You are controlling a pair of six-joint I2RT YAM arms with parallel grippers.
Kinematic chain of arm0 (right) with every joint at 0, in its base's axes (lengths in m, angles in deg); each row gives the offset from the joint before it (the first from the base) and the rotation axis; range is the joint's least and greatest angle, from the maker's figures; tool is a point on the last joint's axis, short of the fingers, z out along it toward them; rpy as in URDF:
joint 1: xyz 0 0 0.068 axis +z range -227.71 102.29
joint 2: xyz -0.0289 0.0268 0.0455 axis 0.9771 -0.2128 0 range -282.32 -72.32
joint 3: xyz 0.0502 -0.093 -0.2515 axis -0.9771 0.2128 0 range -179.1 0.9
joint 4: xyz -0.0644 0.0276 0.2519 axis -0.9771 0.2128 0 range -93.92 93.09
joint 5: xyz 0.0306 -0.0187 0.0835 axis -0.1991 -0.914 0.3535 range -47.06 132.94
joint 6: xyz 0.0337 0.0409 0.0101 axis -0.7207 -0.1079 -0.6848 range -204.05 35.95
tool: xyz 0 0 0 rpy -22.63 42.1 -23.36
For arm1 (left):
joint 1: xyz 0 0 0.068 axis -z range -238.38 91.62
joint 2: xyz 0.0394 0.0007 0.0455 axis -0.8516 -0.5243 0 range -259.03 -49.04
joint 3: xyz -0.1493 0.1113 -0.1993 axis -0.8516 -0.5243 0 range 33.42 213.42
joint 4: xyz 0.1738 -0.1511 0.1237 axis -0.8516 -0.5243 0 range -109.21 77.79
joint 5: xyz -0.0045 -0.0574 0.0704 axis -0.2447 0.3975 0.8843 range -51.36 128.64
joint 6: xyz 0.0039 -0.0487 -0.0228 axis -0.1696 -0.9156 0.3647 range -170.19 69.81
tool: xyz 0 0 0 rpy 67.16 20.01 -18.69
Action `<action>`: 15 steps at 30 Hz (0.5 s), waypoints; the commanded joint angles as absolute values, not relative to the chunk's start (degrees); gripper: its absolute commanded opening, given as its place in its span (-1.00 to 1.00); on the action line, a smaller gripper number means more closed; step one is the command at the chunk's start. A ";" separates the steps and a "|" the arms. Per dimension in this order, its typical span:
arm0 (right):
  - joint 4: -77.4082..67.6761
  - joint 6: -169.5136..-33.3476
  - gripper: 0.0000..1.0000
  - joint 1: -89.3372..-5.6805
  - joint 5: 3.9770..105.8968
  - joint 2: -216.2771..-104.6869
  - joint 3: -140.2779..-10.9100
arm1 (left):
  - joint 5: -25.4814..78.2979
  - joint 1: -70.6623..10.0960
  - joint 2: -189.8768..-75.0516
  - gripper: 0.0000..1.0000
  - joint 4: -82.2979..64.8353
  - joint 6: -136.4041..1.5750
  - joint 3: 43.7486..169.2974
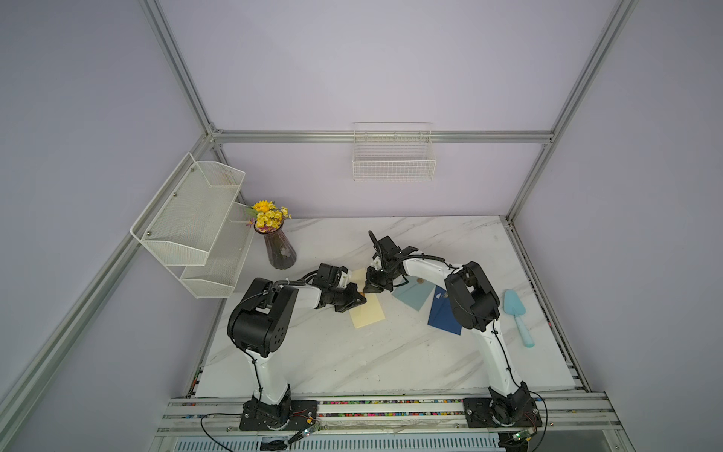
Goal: Fold the letter paper in half and place it into the envelope
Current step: Fold the envelope flap at the center of the board.
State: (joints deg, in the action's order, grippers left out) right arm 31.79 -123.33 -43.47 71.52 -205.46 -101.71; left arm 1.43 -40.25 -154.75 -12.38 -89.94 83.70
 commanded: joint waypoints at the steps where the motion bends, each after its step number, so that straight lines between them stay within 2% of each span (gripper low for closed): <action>1: 35.98 -121.86 -1.00 -43.43 64.22 -206.70 -102.00 | 3.80 -40.41 -150.72 -1.00 -20.60 -85.33 85.94; 9: 36.44 -120.88 -1.00 -43.43 63.65 -207.01 -100.35 | 5.34 -43.36 -142.28 -1.00 -27.80 -80.25 88.54; 15: 35.90 -119.91 -1.00 -43.44 65.48 -205.83 -100.48 | 4.89 -46.70 -142.87 -1.00 -27.79 -79.40 86.71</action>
State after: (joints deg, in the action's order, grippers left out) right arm 32.51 -121.19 -43.25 69.40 -205.37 -102.06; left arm 4.64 -45.48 -142.38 -26.26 -82.05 87.37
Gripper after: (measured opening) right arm 0.044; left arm 0.047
